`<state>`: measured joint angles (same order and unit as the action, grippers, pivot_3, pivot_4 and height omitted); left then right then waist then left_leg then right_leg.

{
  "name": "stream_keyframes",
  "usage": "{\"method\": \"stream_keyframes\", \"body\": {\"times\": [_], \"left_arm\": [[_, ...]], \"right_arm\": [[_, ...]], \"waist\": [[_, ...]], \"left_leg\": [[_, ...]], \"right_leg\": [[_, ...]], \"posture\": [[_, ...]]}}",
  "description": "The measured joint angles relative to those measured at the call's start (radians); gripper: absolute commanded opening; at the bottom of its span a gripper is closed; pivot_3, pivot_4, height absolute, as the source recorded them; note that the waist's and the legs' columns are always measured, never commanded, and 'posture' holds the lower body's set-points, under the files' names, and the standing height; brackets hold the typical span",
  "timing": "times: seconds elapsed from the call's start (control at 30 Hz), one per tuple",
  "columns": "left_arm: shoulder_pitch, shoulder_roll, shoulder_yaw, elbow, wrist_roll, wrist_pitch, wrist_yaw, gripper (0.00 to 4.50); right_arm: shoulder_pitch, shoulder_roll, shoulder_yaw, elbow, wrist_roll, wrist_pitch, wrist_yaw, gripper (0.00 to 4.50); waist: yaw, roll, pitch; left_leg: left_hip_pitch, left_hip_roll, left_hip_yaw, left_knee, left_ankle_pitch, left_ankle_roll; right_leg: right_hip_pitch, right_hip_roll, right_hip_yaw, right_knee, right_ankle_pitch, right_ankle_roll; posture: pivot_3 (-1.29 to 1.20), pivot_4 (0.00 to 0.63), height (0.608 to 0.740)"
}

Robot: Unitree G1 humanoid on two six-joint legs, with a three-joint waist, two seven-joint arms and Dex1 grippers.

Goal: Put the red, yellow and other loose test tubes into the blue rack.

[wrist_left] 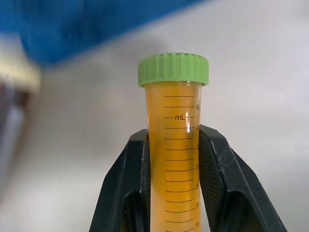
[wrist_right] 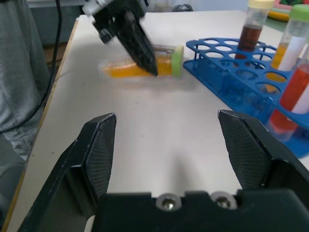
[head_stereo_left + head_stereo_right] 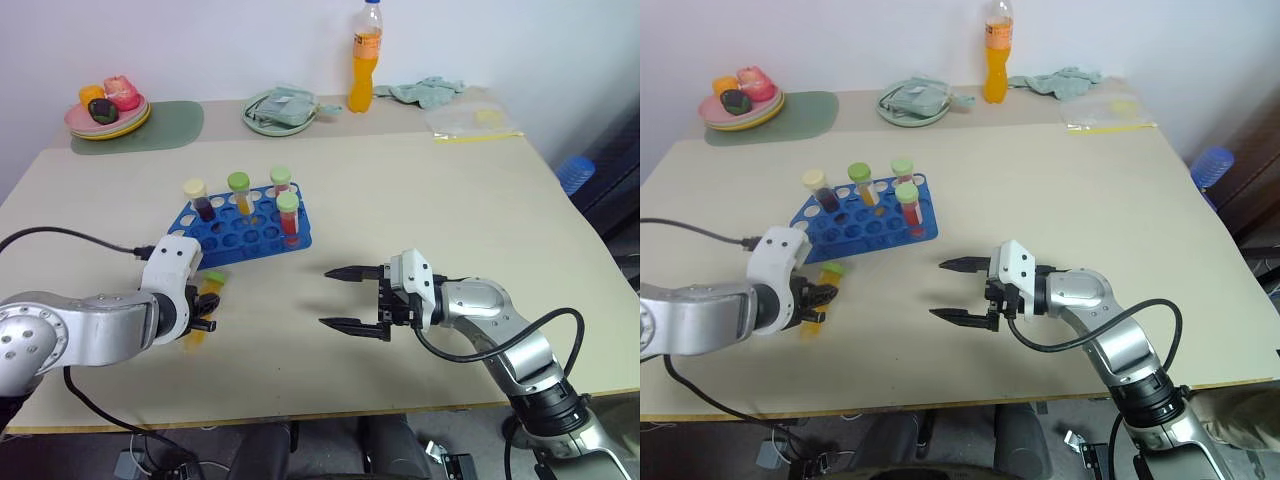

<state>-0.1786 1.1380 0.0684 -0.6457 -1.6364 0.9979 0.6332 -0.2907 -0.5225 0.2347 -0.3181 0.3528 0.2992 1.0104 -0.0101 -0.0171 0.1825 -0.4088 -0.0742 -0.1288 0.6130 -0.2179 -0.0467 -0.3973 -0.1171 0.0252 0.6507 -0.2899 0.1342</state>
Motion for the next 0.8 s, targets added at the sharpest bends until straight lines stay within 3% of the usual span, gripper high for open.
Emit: {"method": "stream_keyframes", "body": {"times": [0.17,0.27,0.4,0.57,0.8], "left_arm": [[0.005,-0.151,0.062,-0.044,0.447,-0.247,-0.177,0.77],[-0.061,-0.273,-0.045,-0.018,0.799,-0.435,-0.258,0.77],[-0.068,-0.49,-0.146,0.105,1.117,-0.62,-0.273,0.77],[-0.046,-0.682,-0.198,0.306,1.38,-0.923,-0.345,0.77],[-0.033,-0.836,-0.196,0.529,1.51,-1.134,-0.445,0.77]], "right_arm": [[-0.037,0.063,-0.013,0.04,-0.018,-0.019,-0.074,3.72],[-0.047,0.13,-0.037,0.054,-0.013,-0.017,-0.145,3.72],[-0.042,0.157,-0.038,0.055,-0.017,-0.013,-0.193,3.72],[-0.007,0.176,-0.037,0.056,-0.025,-0.012,-0.244,3.72],[0.001,0.189,-0.038,0.055,-0.025,-0.008,-0.283,3.72]], "waist": [[0.0,0.0,0.0],[0.005,0.0,-0.001],[0.002,-0.001,-0.001],[0.0,-0.001,-0.001],[-0.001,-0.001,-0.001]], "left_leg": [[0.0,0.001,0.0,-0.001,0.0,0.0],[0.0,0.0,0.0,0.0,0.0,0.0],[0.0,-0.001,0.0,0.0,0.0,0.0],[0.0,-0.001,-0.001,0.0,0.0,0.0],[0.0,-0.001,-0.001,0.001,0.0,0.0]], "right_leg": [[0.0,0.0,0.0,-0.001,0.0,0.0],[0.001,0.0,0.0,-0.002,0.0,0.0],[0.0,0.0,0.0,-0.002,0.001,0.002],[0.0,0.0,0.0,-0.001,0.001,0.002],[0.0,0.0,-0.001,-0.001,0.001,0.002]], "posture": [[0.0,0.15,0.74],[0.0,0.15,0.74],[0.0,0.15,0.74],[0.0,0.15,0.74],[0.0,0.15,0.74]]}}
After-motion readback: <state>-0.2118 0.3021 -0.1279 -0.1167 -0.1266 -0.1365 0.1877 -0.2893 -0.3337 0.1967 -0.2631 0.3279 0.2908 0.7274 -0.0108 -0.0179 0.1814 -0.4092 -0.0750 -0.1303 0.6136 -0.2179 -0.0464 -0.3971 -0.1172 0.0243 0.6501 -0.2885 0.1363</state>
